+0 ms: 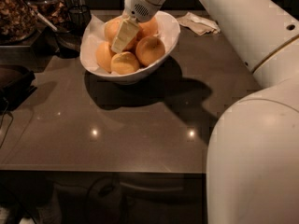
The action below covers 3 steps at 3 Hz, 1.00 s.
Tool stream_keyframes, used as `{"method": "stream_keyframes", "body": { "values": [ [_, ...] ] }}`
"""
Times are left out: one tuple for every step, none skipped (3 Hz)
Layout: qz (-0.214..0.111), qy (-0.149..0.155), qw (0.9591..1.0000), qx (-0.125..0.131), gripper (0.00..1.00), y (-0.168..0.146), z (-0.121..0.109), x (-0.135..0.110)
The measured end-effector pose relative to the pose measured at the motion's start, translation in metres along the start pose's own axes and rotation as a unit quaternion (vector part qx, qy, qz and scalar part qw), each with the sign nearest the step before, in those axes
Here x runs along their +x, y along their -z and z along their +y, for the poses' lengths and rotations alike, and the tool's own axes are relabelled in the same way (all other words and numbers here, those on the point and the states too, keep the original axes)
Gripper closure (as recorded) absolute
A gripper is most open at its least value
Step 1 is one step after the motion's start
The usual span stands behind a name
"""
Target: Pick orange from white bowl
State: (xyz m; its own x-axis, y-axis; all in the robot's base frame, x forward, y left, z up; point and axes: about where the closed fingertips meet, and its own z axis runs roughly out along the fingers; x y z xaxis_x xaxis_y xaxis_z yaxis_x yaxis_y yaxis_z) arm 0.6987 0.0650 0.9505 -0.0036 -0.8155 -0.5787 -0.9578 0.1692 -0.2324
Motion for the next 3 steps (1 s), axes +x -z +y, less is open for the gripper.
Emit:
{"method": "stream_keyframes", "body": {
  "values": [
    [0.0, -0.003, 1.0, -0.008, 0.26, -0.0088, -0.0009, 0.0035],
    [0.0, -0.003, 1.0, -0.008, 0.45, -0.0088, -0.0009, 0.0035],
    [-0.008, 0.007, 0.9999, -0.01, 0.68, -0.0132, 0.0021, 0.0031]
  ]
}}
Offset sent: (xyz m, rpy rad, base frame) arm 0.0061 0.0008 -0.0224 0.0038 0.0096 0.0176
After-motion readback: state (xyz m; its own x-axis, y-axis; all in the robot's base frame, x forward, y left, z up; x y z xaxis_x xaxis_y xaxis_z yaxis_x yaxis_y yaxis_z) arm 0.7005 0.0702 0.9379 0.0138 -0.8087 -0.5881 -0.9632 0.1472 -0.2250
